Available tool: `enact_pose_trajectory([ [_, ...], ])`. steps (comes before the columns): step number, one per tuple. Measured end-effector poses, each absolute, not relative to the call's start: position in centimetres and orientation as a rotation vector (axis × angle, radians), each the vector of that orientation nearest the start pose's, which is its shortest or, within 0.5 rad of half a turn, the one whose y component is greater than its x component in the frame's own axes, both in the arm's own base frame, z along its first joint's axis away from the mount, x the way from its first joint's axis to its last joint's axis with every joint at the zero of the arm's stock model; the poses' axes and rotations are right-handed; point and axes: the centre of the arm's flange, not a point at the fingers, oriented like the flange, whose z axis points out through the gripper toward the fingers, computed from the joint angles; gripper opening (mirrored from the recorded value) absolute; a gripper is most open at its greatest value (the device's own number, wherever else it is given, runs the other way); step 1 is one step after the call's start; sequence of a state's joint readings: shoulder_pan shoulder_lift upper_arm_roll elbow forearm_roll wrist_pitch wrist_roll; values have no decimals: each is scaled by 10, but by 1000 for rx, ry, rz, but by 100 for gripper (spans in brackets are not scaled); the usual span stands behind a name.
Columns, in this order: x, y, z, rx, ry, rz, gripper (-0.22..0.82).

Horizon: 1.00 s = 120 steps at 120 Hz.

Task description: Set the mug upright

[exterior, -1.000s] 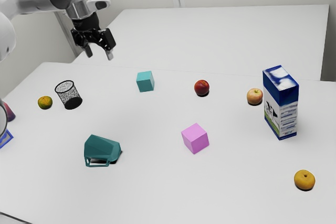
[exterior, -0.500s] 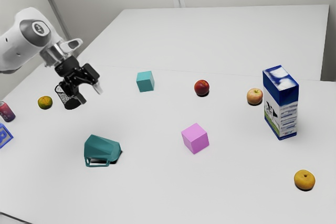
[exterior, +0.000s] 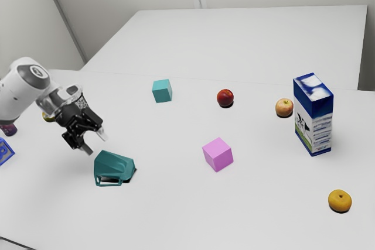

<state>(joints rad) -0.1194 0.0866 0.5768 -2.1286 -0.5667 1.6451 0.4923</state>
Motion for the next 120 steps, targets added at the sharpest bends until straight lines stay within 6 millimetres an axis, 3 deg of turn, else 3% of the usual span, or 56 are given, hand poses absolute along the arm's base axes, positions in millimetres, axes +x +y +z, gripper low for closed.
enact_pose_trajectory([
  [60,474,175,317,2449,194,-280,60],
  [95,456,155,298,2388,187,-278,60],
  [110,452,152,300,2379,186,-248,47],
  [120,455,145,314,2379,152,-206,37],
])
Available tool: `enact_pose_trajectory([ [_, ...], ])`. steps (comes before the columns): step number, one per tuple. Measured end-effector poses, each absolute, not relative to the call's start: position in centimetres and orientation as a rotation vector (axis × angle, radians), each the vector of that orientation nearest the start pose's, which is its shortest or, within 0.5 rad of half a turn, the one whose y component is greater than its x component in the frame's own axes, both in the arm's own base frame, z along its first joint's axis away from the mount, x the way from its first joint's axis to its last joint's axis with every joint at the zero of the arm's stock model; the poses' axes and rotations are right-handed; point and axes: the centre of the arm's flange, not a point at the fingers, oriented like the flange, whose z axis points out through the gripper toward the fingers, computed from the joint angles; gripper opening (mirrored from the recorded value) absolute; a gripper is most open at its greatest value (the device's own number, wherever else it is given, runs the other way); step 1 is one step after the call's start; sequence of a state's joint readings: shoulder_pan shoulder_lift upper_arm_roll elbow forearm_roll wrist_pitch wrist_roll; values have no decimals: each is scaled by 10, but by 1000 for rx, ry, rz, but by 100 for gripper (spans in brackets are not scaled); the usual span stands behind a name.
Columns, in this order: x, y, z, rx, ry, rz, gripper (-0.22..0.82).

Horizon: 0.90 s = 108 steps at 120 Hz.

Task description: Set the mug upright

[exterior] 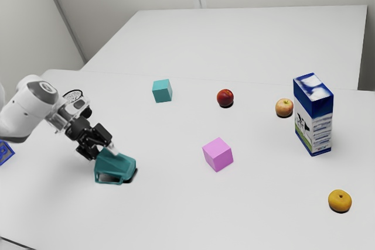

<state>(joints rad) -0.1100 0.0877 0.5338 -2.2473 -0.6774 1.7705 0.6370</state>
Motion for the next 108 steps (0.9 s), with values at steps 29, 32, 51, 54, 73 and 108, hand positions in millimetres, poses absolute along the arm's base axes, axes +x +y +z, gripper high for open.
enact_pose_trajectory([
  [29,466,118,323,2381,86,-193,0],
  [32,467,116,323,2381,85,-195,-2],
  [51,469,111,321,2377,87,-197,-12],
  [54,469,111,321,2377,88,-196,-12],
  [73,471,107,325,2378,80,-188,-13],
  [108,475,91,377,2641,-119,-136,-16],
])
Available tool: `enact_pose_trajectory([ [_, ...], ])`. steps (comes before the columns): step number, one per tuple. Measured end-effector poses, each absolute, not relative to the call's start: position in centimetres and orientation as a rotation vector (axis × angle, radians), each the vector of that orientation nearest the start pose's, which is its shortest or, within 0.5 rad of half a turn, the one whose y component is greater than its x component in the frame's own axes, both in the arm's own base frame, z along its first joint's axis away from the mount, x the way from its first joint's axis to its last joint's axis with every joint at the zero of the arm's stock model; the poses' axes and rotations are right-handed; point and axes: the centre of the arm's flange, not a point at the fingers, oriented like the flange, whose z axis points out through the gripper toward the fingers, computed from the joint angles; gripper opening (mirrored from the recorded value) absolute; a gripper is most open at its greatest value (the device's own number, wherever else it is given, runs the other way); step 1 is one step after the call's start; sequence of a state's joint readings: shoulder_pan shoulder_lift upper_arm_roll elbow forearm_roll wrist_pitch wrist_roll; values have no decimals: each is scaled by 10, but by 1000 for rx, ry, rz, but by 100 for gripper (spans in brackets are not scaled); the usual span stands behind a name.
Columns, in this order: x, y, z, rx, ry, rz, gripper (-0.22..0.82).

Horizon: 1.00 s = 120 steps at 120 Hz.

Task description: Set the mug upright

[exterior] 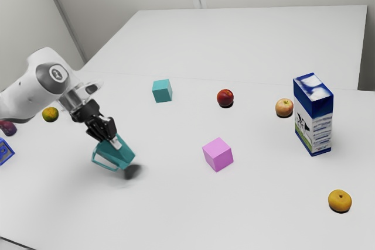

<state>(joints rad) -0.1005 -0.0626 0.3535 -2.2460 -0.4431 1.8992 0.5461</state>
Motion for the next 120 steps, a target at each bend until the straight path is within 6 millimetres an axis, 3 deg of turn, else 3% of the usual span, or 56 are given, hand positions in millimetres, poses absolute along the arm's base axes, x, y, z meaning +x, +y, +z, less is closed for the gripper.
enact_pose_trajectory([
  [33,500,-6,382,-3133,608,180,-17],
  [50,516,-34,376,-2996,658,97,-18],
  [90,530,-73,364,-2951,565,13,-18],
  [120,544,-48,343,-2993,348,47,-18],
])
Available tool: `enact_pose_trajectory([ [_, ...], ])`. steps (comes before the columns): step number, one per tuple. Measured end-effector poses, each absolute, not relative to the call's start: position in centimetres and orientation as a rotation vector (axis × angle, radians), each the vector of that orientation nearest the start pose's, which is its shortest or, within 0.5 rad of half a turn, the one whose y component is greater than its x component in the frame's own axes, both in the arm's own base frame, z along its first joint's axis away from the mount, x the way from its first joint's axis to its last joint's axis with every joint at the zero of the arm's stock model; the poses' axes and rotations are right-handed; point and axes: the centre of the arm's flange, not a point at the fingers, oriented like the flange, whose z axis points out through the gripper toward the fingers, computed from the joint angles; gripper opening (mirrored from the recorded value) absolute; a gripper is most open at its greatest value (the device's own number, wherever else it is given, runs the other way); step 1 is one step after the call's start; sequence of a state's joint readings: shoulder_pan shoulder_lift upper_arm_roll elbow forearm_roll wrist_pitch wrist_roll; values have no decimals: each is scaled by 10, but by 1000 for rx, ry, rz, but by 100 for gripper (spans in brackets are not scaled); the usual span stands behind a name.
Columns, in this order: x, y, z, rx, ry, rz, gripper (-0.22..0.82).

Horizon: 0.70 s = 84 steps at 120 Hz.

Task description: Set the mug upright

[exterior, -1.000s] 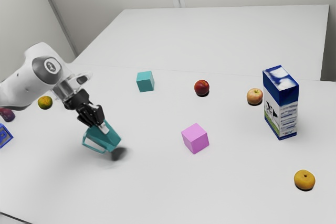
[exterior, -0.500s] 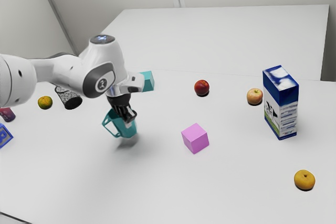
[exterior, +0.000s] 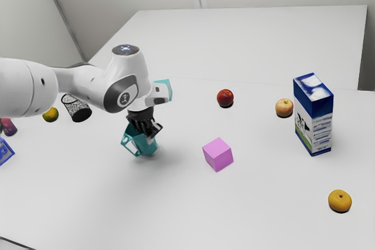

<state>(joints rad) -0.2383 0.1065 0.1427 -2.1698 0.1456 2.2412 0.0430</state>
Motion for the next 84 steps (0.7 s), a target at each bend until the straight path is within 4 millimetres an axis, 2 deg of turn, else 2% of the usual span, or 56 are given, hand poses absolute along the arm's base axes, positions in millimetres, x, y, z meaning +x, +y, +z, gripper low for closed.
enact_pose_trajectory([
  [9,547,-51,341,-2998,320,46,-17],
  [19,547,-56,340,-3008,302,46,-11],
  [37,547,-59,342,-3049,235,43,21],
  [47,549,-60,351,-3065,206,19,33],
  [64,547,-64,390,-3086,185,-61,47],
  [76,547,-67,432,-3095,180,-138,52],
  [84,559,-70,467,-3096,173,-174,54],
])
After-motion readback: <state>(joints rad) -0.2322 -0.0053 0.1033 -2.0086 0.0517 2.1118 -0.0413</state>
